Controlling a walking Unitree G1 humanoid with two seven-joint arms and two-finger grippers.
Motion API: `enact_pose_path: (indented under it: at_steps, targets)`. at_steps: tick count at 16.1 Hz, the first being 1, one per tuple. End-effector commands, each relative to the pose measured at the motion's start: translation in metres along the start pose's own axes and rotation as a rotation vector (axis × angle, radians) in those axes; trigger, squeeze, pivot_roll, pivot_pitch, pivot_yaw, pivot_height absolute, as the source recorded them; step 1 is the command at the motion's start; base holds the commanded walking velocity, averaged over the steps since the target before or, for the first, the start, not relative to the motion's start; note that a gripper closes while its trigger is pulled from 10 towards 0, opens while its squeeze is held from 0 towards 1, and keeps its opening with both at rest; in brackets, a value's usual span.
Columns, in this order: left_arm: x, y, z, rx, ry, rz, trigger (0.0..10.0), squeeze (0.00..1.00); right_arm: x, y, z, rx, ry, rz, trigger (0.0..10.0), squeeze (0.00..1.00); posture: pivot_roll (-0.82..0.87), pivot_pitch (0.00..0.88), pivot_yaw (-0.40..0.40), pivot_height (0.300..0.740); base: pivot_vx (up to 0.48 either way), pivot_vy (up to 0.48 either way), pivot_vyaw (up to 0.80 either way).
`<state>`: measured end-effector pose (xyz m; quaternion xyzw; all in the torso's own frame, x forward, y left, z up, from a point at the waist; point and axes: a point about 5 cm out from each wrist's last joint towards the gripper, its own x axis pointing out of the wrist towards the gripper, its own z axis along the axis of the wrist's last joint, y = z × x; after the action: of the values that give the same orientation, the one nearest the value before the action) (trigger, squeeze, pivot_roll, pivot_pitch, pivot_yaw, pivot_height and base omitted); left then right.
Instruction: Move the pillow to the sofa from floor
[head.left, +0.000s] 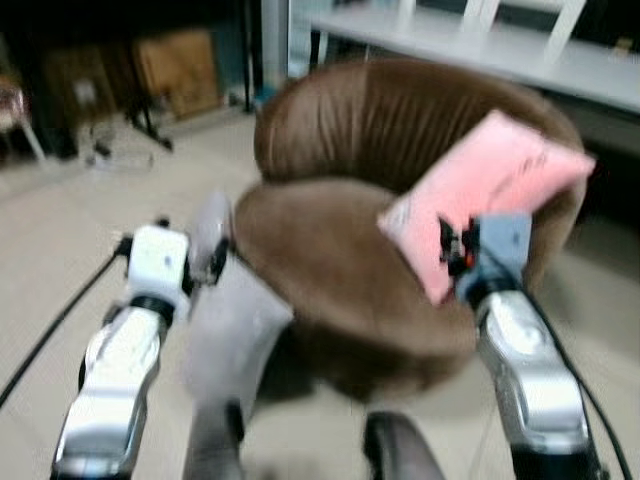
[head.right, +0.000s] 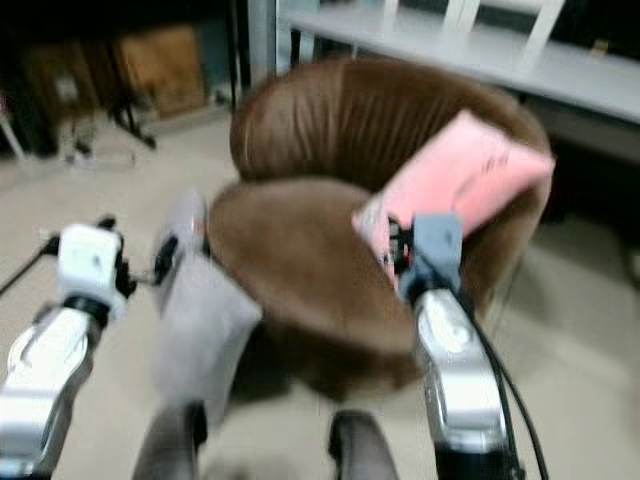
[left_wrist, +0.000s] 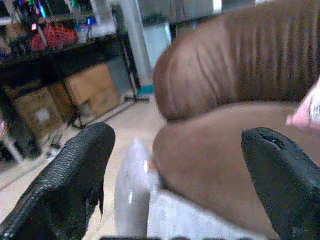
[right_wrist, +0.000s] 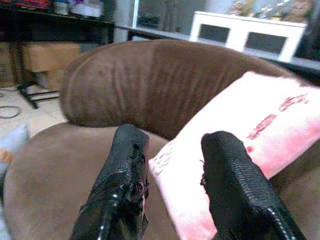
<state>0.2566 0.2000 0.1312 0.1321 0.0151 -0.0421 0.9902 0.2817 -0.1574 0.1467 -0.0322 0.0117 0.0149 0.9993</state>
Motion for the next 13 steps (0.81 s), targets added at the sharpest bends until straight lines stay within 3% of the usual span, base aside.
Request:
enact_pose_path:
  at_steps: [1,5,8,9,13]
  targets:
    - [0.000,0.000,0.001,0.011,-0.002,0.004,10.0,0.00,-0.001,0.000,-0.004,0.016,0.029,0.012,10.0,0.00,-0.01,0.000,-0.061,0.572,0.000,0.000,0.00]
    - [-0.002,0.006,0.001,0.020,-0.003,0.030,10.0,0.00,0.000,0.006,-0.003,0.043,0.022,0.072,10.0,0.00,0.01,0.000,-0.089,0.572,0.000,0.000,0.00]
    - [-0.004,0.005,0.001,0.010,-0.005,0.045,10.0,0.00,-0.001,0.012,-0.002,0.015,0.021,0.129,10.0,0.00,0.01,0.000,-0.092,0.572,0.000,0.000,0.00]
    - [-0.007,0.002,-0.001,0.010,0.005,0.025,10.0,0.00,-0.002,0.018,-0.003,-0.010,0.020,0.194,10.0,0.00,0.02,0.000,-0.088,0.572,0.000,0.000,0.80]
    - [-0.004,0.002,-0.001,-0.004,0.002,0.005,10.0,0.00,-0.009,0.024,-0.003,-0.002,0.011,0.238,10.0,0.00,-0.01,0.000,-0.062,0.572,0.000,0.000,0.80]
